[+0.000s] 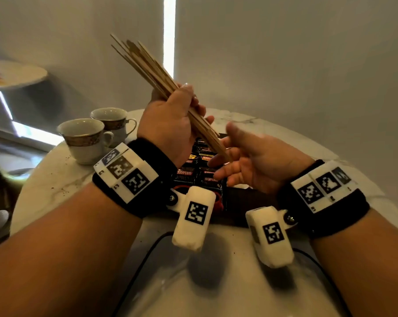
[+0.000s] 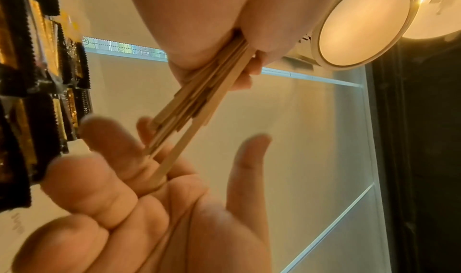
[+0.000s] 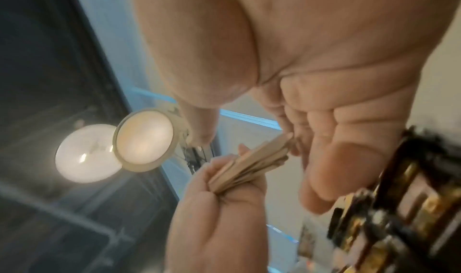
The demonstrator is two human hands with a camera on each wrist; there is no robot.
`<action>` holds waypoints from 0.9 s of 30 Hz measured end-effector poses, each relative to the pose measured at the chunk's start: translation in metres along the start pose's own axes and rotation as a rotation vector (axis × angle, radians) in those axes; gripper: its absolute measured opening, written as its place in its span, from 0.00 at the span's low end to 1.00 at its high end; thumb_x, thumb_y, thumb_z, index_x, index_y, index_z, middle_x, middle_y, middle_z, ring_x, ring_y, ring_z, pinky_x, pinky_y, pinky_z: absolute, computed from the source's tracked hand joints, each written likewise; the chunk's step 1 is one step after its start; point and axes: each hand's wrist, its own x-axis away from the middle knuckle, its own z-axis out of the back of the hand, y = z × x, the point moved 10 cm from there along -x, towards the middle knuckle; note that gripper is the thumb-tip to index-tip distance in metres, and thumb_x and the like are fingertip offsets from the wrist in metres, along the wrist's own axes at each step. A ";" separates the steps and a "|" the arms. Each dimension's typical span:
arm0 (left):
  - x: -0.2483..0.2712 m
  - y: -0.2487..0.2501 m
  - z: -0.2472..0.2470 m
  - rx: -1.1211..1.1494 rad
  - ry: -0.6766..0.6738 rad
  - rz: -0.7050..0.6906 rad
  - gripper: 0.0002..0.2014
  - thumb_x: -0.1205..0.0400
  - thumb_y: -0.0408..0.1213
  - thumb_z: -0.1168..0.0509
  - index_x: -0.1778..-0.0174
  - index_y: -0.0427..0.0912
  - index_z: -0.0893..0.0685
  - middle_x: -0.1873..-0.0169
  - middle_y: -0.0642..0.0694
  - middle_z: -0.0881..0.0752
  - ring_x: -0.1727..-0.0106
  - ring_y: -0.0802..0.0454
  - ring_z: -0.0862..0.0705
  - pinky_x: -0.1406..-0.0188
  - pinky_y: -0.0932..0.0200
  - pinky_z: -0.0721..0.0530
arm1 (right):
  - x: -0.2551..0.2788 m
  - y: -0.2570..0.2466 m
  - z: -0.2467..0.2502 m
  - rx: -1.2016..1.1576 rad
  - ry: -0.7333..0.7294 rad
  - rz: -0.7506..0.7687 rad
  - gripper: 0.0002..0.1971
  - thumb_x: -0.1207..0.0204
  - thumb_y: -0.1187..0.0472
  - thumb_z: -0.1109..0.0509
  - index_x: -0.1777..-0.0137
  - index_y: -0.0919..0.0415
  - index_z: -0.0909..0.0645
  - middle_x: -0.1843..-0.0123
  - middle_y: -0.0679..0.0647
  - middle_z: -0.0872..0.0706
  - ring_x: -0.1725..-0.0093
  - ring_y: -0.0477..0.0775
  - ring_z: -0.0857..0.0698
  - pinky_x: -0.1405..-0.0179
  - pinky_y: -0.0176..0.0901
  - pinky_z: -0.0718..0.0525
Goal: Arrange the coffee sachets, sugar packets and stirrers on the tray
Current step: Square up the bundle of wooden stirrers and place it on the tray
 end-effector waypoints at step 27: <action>0.010 -0.028 -0.020 -0.220 -0.175 0.008 0.07 0.18 0.35 0.30 0.60 0.46 0.19 0.69 0.45 0.17 0.60 0.44 0.15 0.49 0.39 0.13 | -0.001 -0.003 -0.033 -0.776 -0.239 -0.059 0.55 0.27 0.23 0.41 0.25 0.79 0.32 0.28 0.77 0.22 0.27 0.80 0.23 0.21 0.71 0.32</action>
